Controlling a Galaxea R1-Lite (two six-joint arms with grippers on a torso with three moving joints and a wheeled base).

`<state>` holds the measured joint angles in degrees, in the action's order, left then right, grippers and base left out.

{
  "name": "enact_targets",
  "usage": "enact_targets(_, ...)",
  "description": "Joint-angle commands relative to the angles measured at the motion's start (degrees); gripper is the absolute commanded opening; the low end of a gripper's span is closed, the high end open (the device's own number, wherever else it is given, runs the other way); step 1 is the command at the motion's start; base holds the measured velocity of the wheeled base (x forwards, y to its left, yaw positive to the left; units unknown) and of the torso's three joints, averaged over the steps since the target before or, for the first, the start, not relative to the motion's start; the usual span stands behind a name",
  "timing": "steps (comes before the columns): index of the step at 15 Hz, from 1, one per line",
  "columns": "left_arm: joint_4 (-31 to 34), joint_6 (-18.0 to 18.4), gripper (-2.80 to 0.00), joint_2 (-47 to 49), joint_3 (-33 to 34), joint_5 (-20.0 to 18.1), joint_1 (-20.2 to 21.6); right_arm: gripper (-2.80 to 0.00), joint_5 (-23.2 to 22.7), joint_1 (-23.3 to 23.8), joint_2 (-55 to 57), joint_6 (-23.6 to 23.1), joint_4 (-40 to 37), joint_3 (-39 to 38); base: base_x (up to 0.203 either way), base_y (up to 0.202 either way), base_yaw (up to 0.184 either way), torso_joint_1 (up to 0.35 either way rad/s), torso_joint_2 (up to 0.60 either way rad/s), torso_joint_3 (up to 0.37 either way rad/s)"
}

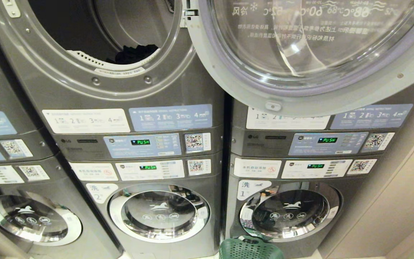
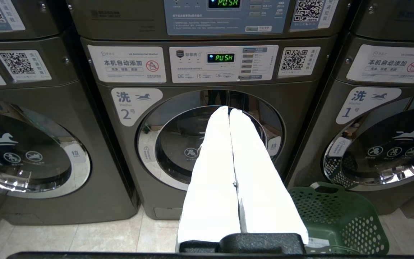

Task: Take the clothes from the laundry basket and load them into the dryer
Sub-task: Close the dryer

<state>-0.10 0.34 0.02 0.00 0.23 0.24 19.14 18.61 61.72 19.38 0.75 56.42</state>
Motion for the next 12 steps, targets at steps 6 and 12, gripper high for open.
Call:
enact_targets(6,-0.1,0.0,-2.80,0.0,0.0,0.0,0.0,-2.80,-18.4,10.7,5.1,6.1,11.7,-0.6,0.000,0.000,0.000,0.000,0.00,0.000)
enact_targets(12,-0.1,0.0,-2.80,0.0,0.0,0.0,0.0,-2.80,-39.0,12.2,16.3,15.4,39.1,-0.4,0.000,0.000,0.000,0.000,0.00,0.000)
